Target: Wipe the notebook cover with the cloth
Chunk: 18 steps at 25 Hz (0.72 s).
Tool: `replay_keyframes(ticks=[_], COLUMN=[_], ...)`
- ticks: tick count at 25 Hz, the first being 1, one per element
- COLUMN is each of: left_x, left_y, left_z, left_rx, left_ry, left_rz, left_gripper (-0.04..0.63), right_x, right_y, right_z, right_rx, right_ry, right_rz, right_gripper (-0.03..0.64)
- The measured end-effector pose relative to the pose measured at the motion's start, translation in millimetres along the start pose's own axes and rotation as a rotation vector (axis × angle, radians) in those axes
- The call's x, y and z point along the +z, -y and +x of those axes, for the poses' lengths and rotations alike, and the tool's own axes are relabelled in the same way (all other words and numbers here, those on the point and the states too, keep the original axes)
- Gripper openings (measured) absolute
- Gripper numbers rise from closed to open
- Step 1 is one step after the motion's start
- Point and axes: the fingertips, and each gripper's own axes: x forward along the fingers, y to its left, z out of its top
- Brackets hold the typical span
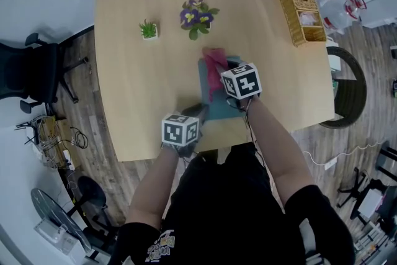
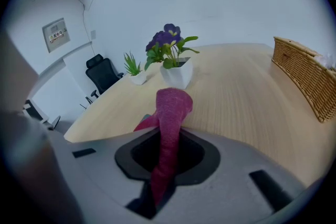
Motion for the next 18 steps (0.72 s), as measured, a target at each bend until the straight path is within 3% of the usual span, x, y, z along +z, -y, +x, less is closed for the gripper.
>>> replay_keyframes(ticks=[18], left_x=[-9.0], left_y=[1.6], left_z=[5.7], left_rx=[-0.009], left_ry=[-0.001], left_rz=[0.007], left_gripper=[0.084], right_x=[-41.4], right_y=[89.5], right_z=[-52.8], right_rx=[-0.112], right_ry=[0.083], right_rz=[0.282], right_gripper=[0.066])
